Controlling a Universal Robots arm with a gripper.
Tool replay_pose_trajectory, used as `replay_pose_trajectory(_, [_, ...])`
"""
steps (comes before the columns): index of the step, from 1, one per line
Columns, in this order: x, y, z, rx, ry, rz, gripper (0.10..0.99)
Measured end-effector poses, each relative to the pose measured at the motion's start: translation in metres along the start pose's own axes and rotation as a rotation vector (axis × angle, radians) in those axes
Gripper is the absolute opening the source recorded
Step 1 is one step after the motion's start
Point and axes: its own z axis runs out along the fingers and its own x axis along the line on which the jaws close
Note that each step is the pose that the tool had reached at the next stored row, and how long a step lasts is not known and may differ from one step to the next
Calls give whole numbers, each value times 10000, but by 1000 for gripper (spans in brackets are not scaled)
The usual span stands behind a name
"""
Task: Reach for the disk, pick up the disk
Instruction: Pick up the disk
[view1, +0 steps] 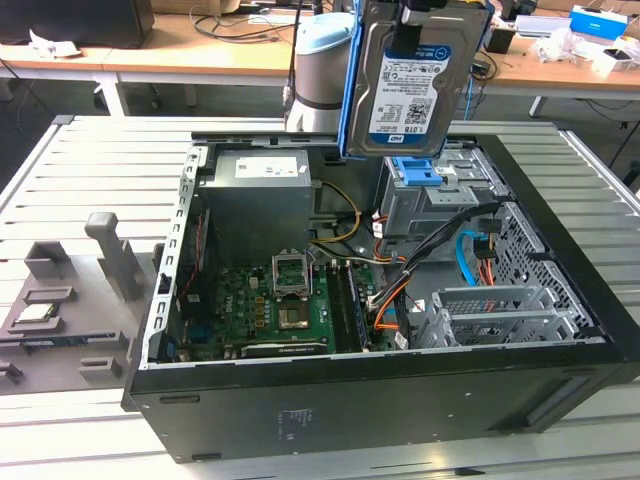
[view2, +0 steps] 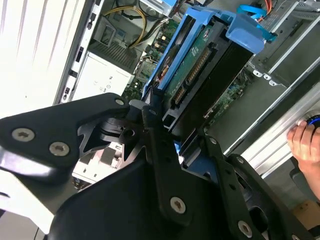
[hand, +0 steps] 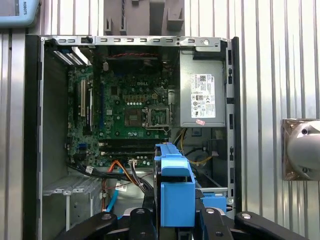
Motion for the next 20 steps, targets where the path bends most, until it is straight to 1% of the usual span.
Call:
replay_pose_trajectory(6, [49,3,2,0,0,-3,365])
replay_pose_trajectory(16, [156,6,8,0,0,-2,365])
replay_pose_trajectory(20, [178,6,11,0,0,-2,365])
